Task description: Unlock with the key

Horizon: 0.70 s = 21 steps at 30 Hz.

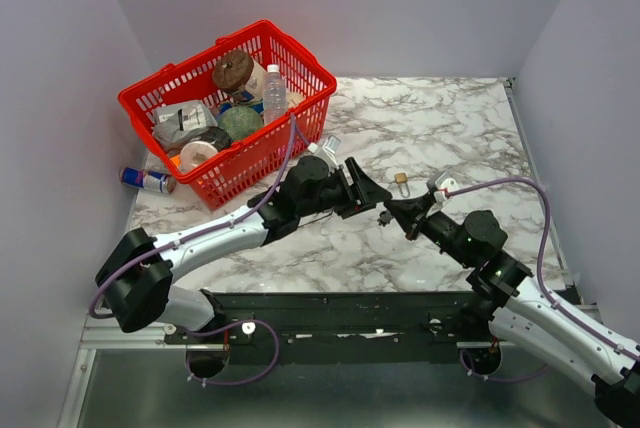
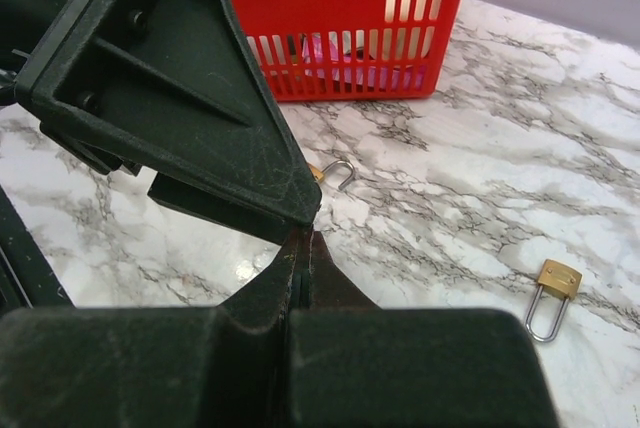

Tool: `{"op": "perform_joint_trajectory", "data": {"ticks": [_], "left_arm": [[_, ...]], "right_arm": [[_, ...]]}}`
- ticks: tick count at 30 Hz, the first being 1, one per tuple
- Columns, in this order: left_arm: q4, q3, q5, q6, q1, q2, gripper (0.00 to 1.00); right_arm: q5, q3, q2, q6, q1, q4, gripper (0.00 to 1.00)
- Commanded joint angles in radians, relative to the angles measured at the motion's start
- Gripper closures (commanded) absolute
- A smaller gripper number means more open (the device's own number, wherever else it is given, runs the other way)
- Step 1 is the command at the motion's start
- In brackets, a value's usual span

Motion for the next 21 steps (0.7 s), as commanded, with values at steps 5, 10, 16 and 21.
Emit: {"op": "perform_joint_trajectory", "data": {"ticks": [5,10,16,21], "left_arm": [[0.101,-0.026,-0.054,-0.079,-0.008,0.019,0.38],[0.123,-0.02,-0.041,-0.09,-0.016,0.045,0.46],[0.134,-0.024,-0.034,-0.101,-0.021,0.058,0.5],[0.137,-0.035,-0.041,-0.107,-0.022,0.061,0.51]], "right_arm": [[0.012,-0.022,0.003,-0.041,0.016,0.06,0.99],[0.012,-0.028,0.025,-0.061,0.021,0.076,0.99],[0.064,-0.039,0.028,-0.067,0.036,0.095,0.99],[0.109,-0.054,0.035,-0.124,0.057,0.126,0.99]]}}
